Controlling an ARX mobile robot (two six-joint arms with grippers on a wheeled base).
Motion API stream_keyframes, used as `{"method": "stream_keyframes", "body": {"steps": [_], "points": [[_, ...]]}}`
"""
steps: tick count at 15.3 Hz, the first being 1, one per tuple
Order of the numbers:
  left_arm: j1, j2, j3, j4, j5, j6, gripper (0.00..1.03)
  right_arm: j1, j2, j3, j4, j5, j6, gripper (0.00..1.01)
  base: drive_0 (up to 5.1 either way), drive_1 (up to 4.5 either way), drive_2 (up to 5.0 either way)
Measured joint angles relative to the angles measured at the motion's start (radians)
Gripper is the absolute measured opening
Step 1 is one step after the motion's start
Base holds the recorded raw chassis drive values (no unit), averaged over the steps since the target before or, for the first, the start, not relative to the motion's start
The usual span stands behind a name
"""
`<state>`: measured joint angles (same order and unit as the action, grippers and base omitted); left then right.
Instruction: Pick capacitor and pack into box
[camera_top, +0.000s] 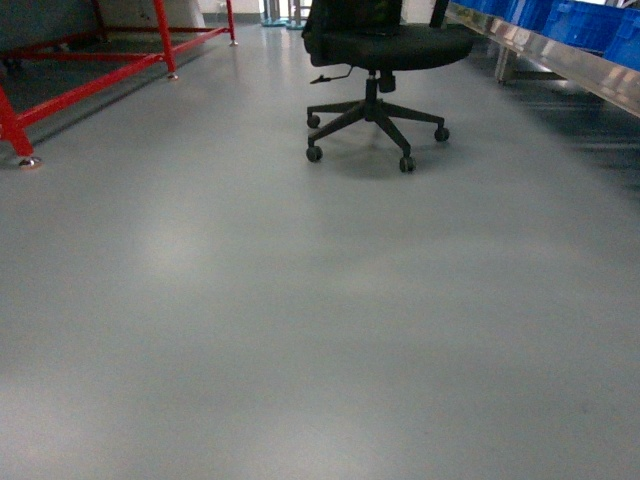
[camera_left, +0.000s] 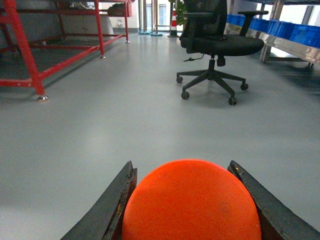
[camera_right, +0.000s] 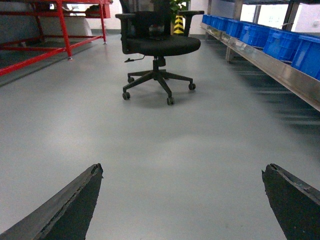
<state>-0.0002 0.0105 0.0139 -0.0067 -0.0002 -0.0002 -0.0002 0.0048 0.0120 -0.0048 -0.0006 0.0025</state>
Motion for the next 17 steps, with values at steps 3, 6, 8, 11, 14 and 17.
{"method": "stream_keyframes", "body": {"steps": [3, 6, 8, 11, 14, 17], "points": [[0.000, 0.000, 0.000, -0.001, 0.001, 0.000, 0.44, 0.000, 0.000, 0.000, -0.001, 0.000, 0.000, 0.98, -4.9, 2.51, 2.5], [0.000, 0.000, 0.000, 0.002, 0.000, 0.000, 0.44, 0.000, 0.000, 0.000, 0.001, 0.000, 0.000, 0.98, -5.0, 2.43, 2.4], [0.000, 0.000, 0.000, 0.000, 0.001, 0.000, 0.44, 0.000, 0.000, 0.000, 0.001, 0.000, 0.000, 0.98, -4.8, 2.64, 2.6], [0.000, 0.000, 0.000, 0.002, 0.001, 0.000, 0.44, 0.000, 0.000, 0.000, -0.001, 0.000, 0.000, 0.98, -4.8, 2.62, 2.6], [0.000, 0.000, 0.000, 0.002, -0.002, 0.000, 0.44, 0.000, 0.000, 0.000, 0.001, 0.000, 0.000, 0.98, -4.9, 2.50, 2.5], [0.000, 0.000, 0.000, 0.000, 0.000, 0.000, 0.44, 0.000, 0.000, 0.000, -0.001, 0.000, 0.000, 0.98, -5.0, 2.44, 2.4]]}}
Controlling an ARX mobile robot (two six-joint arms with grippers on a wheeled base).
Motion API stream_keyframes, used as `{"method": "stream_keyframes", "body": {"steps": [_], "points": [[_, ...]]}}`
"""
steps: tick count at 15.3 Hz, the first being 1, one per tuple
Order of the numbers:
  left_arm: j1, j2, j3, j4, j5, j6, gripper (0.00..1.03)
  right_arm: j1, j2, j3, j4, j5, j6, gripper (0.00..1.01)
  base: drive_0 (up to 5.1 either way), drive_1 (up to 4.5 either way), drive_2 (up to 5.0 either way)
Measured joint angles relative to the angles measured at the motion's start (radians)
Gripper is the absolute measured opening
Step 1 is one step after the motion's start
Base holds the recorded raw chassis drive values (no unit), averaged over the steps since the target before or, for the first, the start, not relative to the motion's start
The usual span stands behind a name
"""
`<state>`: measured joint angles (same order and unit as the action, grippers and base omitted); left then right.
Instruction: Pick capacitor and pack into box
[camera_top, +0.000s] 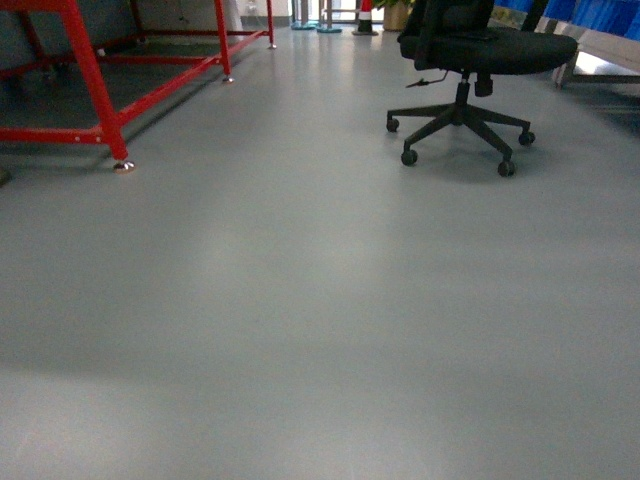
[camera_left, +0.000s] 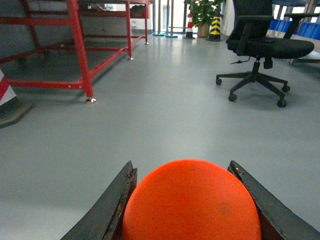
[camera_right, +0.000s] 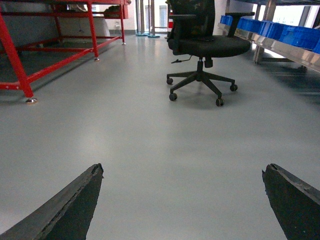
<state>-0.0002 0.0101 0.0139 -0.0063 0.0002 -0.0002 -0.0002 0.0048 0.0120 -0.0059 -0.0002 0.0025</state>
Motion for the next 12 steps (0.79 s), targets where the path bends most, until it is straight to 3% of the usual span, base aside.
{"method": "stream_keyframes", "body": {"steps": [12], "points": [[0.000, 0.000, 0.000, 0.000, -0.001, 0.000, 0.44, 0.000, 0.000, 0.000, -0.001, 0.000, 0.000, 0.98, -5.0, 2.44, 2.4]]}}
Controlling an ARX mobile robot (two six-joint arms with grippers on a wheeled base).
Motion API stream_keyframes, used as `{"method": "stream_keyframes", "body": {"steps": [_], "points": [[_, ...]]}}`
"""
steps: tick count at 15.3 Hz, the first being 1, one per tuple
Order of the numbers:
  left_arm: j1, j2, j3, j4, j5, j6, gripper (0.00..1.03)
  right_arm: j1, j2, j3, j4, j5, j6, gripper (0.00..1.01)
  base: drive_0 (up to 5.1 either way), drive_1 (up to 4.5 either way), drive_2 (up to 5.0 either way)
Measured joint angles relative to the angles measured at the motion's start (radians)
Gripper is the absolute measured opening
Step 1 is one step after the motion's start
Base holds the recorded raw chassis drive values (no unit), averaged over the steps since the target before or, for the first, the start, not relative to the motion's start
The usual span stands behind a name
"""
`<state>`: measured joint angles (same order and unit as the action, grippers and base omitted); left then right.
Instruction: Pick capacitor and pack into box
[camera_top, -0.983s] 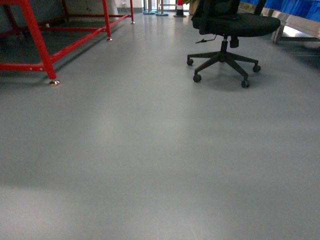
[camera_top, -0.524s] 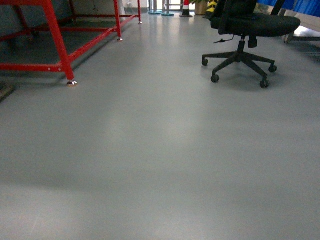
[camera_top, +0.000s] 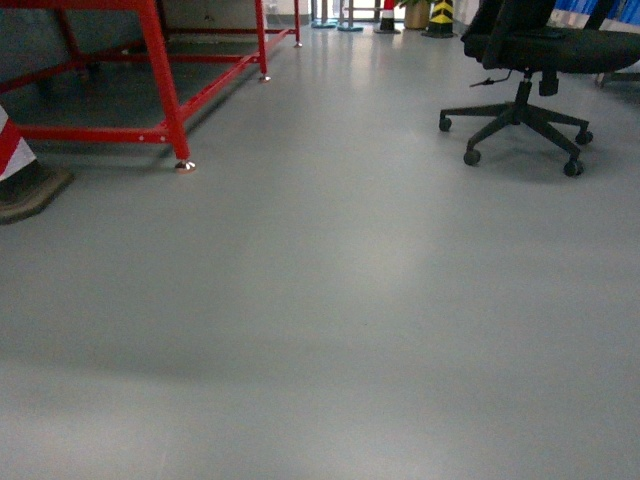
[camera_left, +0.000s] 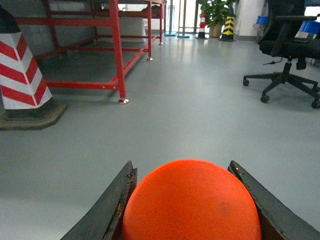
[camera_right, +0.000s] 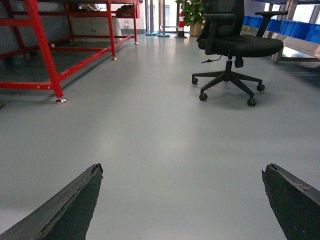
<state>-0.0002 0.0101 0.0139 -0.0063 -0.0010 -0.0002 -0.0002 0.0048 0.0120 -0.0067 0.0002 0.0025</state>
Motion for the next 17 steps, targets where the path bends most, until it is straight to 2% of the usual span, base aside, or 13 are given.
{"method": "stream_keyframes", "body": {"steps": [17], "points": [[0.000, 0.000, 0.000, 0.001, 0.001, 0.000, 0.44, 0.000, 0.000, 0.000, 0.000, 0.000, 0.000, 0.98, -5.0, 2.41, 2.4]]}}
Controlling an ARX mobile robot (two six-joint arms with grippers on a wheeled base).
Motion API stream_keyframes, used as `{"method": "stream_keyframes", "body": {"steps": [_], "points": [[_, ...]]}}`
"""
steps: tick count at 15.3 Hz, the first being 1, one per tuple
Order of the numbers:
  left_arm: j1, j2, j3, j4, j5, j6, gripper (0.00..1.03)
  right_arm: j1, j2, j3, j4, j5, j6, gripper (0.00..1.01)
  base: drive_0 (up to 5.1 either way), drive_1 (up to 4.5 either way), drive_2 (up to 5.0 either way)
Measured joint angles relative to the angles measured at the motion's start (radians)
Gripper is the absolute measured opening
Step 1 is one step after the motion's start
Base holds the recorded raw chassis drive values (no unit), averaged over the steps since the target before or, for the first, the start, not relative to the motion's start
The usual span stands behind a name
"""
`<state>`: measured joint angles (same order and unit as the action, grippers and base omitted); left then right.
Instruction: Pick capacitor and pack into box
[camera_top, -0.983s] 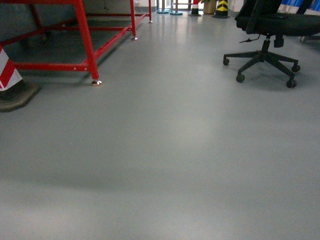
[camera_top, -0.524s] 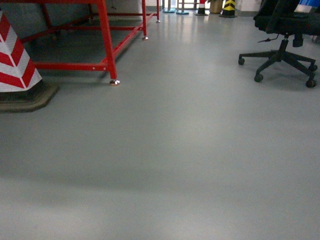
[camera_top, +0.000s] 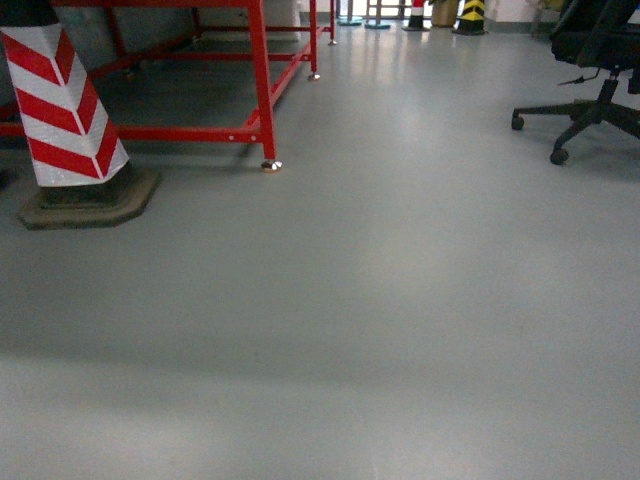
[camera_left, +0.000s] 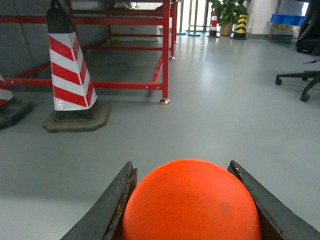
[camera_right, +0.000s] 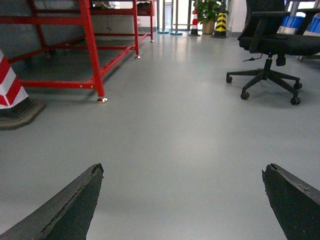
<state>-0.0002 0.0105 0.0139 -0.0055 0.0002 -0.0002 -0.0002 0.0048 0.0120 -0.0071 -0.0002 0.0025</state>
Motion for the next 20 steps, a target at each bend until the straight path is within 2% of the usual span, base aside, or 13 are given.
{"method": "stream_keyframes", "body": {"steps": [20], "points": [[0.000, 0.000, 0.000, 0.000, 0.000, 0.000, 0.44, 0.000, 0.000, 0.000, 0.001, 0.000, 0.000, 0.98, -4.9, 2.38, 2.4]]}}
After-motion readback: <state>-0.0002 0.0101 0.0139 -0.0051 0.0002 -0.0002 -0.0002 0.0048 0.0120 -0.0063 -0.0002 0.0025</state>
